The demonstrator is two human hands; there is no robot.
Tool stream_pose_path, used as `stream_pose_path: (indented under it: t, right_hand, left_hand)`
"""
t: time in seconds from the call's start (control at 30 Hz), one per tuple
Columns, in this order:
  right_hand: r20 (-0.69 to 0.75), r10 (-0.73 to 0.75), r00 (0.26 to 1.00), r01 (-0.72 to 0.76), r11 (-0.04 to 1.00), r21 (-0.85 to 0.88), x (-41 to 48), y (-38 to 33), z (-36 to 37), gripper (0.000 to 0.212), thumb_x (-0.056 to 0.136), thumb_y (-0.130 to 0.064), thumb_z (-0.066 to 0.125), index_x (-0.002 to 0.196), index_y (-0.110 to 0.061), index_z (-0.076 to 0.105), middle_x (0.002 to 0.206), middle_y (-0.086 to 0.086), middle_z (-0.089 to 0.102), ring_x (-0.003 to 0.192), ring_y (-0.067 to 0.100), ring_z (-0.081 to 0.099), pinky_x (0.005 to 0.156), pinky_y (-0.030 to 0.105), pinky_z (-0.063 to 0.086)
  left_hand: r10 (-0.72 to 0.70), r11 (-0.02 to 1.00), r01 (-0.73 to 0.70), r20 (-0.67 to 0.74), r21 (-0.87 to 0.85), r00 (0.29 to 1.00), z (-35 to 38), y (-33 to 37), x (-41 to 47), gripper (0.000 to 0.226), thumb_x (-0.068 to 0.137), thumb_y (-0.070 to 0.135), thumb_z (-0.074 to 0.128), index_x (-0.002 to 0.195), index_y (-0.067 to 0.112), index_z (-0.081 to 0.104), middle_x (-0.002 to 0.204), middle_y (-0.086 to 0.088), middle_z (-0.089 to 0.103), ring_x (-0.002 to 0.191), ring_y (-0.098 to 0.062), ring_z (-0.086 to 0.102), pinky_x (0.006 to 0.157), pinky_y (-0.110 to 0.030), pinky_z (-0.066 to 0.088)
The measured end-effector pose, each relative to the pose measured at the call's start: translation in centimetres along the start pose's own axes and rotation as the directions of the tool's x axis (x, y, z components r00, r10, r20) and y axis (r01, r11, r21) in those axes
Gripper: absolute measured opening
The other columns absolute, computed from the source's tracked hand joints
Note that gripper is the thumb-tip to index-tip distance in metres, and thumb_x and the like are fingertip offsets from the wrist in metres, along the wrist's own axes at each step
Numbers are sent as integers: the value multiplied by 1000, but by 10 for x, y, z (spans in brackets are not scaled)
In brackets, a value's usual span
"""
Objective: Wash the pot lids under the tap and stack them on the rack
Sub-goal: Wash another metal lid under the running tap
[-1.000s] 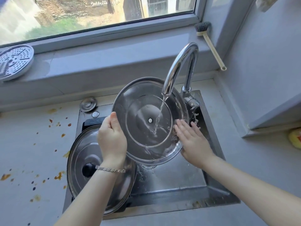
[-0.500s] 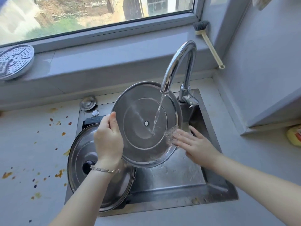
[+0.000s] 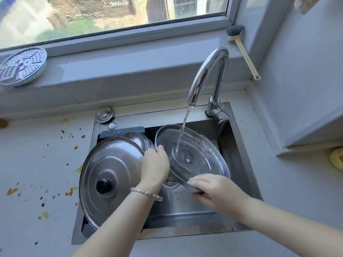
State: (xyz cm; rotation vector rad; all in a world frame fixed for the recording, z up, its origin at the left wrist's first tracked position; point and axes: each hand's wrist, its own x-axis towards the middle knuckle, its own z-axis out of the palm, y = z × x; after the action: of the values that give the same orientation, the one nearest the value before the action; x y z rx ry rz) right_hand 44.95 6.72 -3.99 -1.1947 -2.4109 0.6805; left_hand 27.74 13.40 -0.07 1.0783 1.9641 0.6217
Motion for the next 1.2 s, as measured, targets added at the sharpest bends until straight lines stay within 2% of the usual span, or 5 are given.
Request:
stream_pose_path:
  t: [0.3, 0.5, 0.7, 1.07, 1.2]
  right_hand:
    - [232, 296, 927, -276, 954, -115, 19, -2, -96, 36, 85, -19, 57, 119, -32, 58, 99, -18, 64, 91, 6, 55, 74, 16, 39]
    - [377, 217, 900, -276, 955, 107, 53, 8, -132, 46, 74, -9, 65, 107, -40, 66, 84, -35, 59, 86, -14, 54, 74, 4, 39]
    - [-28, 348, 937, -305, 856, 417, 74, 22, -112, 34, 83, -16, 66, 112, -33, 62, 114, -24, 56, 105, -10, 49, 91, 3, 32]
    - [-277, 494, 824, -430, 864, 262, 108, -19, -14, 73, 86, -57, 17, 148, -20, 18, 153, -12, 2, 142, 2, -6, 116, 27, -9]
    - [-76, 847, 526, -694, 480, 536, 138, 31, -47, 63, 97, -45, 24, 149, -11, 14, 158, 7, 7, 146, 18, 2, 118, 38, 3]
  left_hand:
    - [274, 544, -332, 211, 771, 938, -7, 8, -23, 37, 99, 39, 26, 112, 12, 47, 102, -12, 62, 89, -31, 59, 70, -34, 40]
    - [505, 819, -574, 508, -27, 697, 2, -5, -31, 35, 94, 40, 38, 62, 26, 44, 58, 12, 44, 57, -2, 41, 59, -23, 31]
    - [407, 853, -295, 195, -431, 892, 19, -4, -30, 75, 80, 64, 40, 75, -9, 55, 69, -9, 54, 66, -18, 50, 63, -35, 45]
    - [103, 775, -32, 76, -632, 992, 27, 9, -18, 46, 98, 37, 38, 73, 15, 69, 76, -2, 73, 78, -19, 66, 76, -33, 52]
    - [181, 824, -151, 1, -546, 983, 29, 4, -23, 54, 83, 63, 38, 79, 12, 57, 73, -9, 53, 68, -20, 49, 66, -35, 41]
